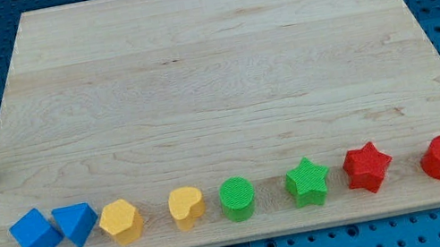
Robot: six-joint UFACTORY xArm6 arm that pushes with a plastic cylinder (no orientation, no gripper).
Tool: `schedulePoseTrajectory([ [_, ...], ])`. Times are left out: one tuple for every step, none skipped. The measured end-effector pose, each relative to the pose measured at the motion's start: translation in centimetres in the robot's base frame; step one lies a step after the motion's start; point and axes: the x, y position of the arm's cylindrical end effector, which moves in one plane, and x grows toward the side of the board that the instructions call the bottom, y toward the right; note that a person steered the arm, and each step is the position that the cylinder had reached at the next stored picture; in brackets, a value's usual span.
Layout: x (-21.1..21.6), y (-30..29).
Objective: Move the blue cube towards the center
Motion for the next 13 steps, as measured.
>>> schedulePoseTrajectory([
  [7.2,0.0],
  [10.9,0.3],
  [11.1,0.9],
  [11.1,6.4],
  [11.2,9.5],
  [11.1,9.5],
  [10.1,8.5],
  [7.5,8.2],
  [4.2,8.2],
  [0.7,8.4],
  [-1.9,9.9],
  [0.4,11.2],
  [3.6,11.9],
])
